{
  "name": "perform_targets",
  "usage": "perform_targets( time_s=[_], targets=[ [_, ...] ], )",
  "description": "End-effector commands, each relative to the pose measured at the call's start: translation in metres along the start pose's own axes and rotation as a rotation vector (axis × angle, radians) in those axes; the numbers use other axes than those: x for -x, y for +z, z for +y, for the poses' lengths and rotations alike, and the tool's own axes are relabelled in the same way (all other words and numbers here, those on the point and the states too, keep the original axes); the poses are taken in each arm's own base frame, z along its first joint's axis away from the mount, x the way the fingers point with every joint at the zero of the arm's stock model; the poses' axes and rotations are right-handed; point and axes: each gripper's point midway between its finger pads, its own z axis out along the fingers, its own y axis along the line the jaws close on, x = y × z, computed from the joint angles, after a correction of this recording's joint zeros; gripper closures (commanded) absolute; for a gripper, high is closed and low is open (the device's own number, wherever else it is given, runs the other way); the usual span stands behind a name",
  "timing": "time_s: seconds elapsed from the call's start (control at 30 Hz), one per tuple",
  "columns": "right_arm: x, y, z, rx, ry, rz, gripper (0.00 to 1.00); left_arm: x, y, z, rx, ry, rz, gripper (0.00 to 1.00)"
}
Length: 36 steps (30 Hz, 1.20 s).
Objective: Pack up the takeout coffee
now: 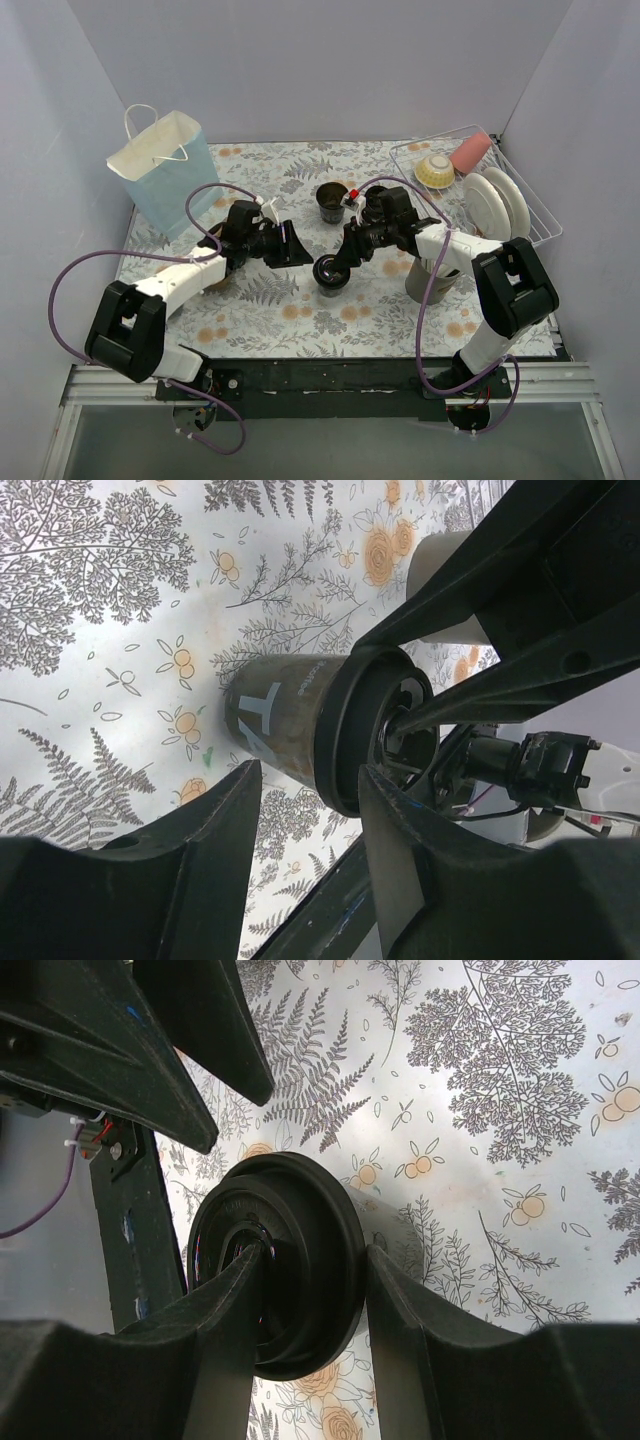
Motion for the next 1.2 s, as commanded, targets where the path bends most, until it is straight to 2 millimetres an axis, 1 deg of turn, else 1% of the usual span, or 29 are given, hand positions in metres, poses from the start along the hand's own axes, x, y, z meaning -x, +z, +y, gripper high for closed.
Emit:
perform_targets(
  time_s=[0.0,0.13,0.43,0.57,0.6,0.67,0.7,0.73,0.8,0.83,0.9,0.93,1.0,1.03,1.13,1.17],
  targets=[
    [-0.098,-0.003,-0.032,-0.163,0.140,0.278,0.59,-0.003,0.006,-0.003,-0.050,0.021,0.019,0.57],
    [-0.100,-0.003,-0.032,-0.165,0.147,0.279,0.59,-0.004,0.010,-0.005,-0.071,0.021,0.028,0.58],
    [-0.098,-0.002,-0.033,-0.166,0.148,0.267,0.59,-0.015,0.020,0.007,-0.027,0.015,0.048,0.60],
    [-0.103,-0.001,-0.033,-0.168,0.167,0.269,0.60,-0.017,0.027,0.007,-0.014,0.018,0.052,0.64],
    [-0.107,-0.001,-0.034,-0.172,0.175,0.271,0.60,-0.018,0.029,0.008,-0.008,0.018,0.053,0.66],
    [-0.110,-0.001,-0.036,-0.183,0.187,0.268,0.60,-0.026,0.034,0.007,0.002,0.016,0.073,0.68],
    [-0.118,-0.001,-0.036,-0.184,0.196,0.270,0.60,-0.033,0.038,0.010,0.019,0.017,0.083,0.69],
    [-0.120,-0.001,-0.036,-0.189,0.211,0.266,0.61,-0.036,0.039,0.012,0.034,0.013,0.084,0.71],
    [-0.123,-0.001,-0.037,-0.204,0.226,0.249,0.61,-0.050,0.041,0.022,0.067,-0.009,0.099,0.74],
    [-0.131,-0.002,-0.037,-0.210,0.242,0.256,0.61,-0.056,0.042,0.024,0.070,-0.010,0.101,0.75],
    [-0.133,-0.002,-0.040,-0.227,0.252,0.244,0.62,-0.065,0.045,0.028,0.073,-0.028,0.107,0.76],
    [-0.136,-0.002,-0.040,-0.230,0.258,0.244,0.61,-0.077,0.047,0.034,0.088,-0.029,0.122,0.77],
    [-0.141,-0.002,-0.041,-0.235,0.269,0.243,0.62,-0.089,0.049,0.042,0.104,-0.050,0.140,0.78],
    [-0.140,-0.002,-0.041,-0.240,0.272,0.242,0.62,-0.095,0.050,0.046,0.111,-0.059,0.147,0.79],
    [-0.142,-0.005,-0.044,-0.279,0.307,0.235,0.62,-0.105,0.048,0.050,0.117,-0.085,0.152,0.80],
    [-0.146,-0.005,-0.043,-0.279,0.314,0.235,0.63,-0.106,0.048,0.052,0.124,-0.089,0.151,0.80]
  ],
)
